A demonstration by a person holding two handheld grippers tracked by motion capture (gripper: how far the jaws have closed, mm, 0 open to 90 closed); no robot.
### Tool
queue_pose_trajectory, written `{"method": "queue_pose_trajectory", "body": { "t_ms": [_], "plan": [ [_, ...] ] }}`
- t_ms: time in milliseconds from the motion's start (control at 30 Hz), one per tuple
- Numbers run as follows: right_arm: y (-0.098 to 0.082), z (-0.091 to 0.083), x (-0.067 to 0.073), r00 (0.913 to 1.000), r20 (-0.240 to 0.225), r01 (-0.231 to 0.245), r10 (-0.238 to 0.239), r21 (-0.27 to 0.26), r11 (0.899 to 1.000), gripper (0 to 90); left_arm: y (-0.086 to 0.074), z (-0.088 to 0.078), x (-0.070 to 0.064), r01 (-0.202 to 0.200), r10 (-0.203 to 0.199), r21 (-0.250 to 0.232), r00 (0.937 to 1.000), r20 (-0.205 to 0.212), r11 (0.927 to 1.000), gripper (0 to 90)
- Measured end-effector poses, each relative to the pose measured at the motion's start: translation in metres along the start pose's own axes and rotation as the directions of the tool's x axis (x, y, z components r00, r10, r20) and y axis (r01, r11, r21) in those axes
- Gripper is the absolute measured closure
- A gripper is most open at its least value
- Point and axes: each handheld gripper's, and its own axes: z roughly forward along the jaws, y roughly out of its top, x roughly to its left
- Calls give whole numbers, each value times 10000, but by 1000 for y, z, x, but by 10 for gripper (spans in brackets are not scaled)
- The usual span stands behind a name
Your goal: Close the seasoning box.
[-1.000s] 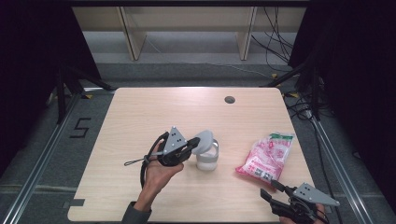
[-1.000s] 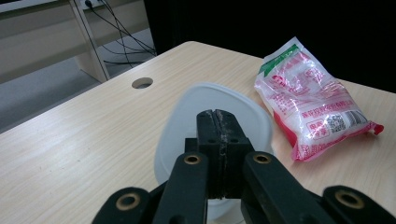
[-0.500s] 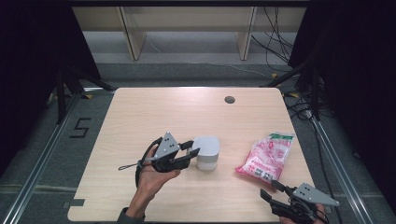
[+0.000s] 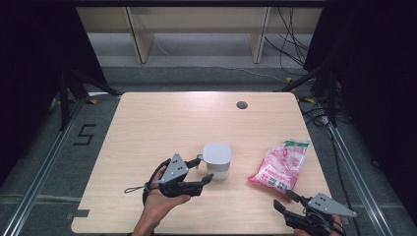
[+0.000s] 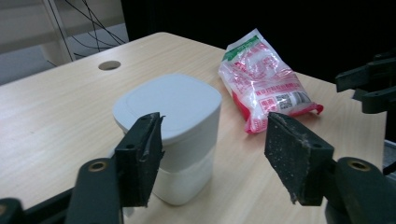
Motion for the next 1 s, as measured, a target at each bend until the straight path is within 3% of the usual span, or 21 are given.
{"method": "queue_pose_trajectory", "body": {
  "t_ms": [100,133,200,300,400,433,500,767,867,900,967,1000],
  "plan": [
    [0,1,-1,10000,22,19,-19,11,10000,399,-8,1,-4,36,-36,-6,10000,87,10000,347],
    [-1,1,1,9998,5,-173,173,70,9998,400,-10,0,-5,27,-27,111,10000,79,9999,337],
    [0,0,0,10000,19,79,-79,-14,10000,399,-13,1,-7,72,-74,280,10000,52,9996,328],
    [-1,0,3,9997,-78,-236,238,133,9996,400,-18,2,-7,97,-95,303,9999,-78,9995,310],
    [-1,2,2,9999,-110,-45,44,-87,10000,399,-22,3,-6,166,-163,407,9998,-91,9990,297],
    [-1,3,-1,9993,-100,357,-360,-239,9991,399,-23,4,-6,211,-208,392,9997,-84,9990,295],
    [0,2,-2,9988,9,481,-481,-189,9987,399,-26,3,-7,206,-202,394,9998,-92,9990,286],
    [-1,2,2,10000,-78,-56,57,141,9999,399,-38,2,-11,100,-74,791,9994,-330,9968,263],
    [0,2,0,9994,-117,337,-336,91,9994,399,-40,3,-12,98,-70,846,9994,-328,9964,259],
    [-1,2,2,9996,-285,50,-45,186,9998,399,-41,3,-12,44,-18,870,9995,-303,9962,258],
    [-1,3,2,9995,-319,-12,17,145,9999,399,-43,4,-14,76,-46,887,9994,-337,9960,256],
    [-1,3,0,9992,-174,363,-363,18,9993,398,-44,4,-15,5,22,945,9996,-289,9955,253]
  ]
}}
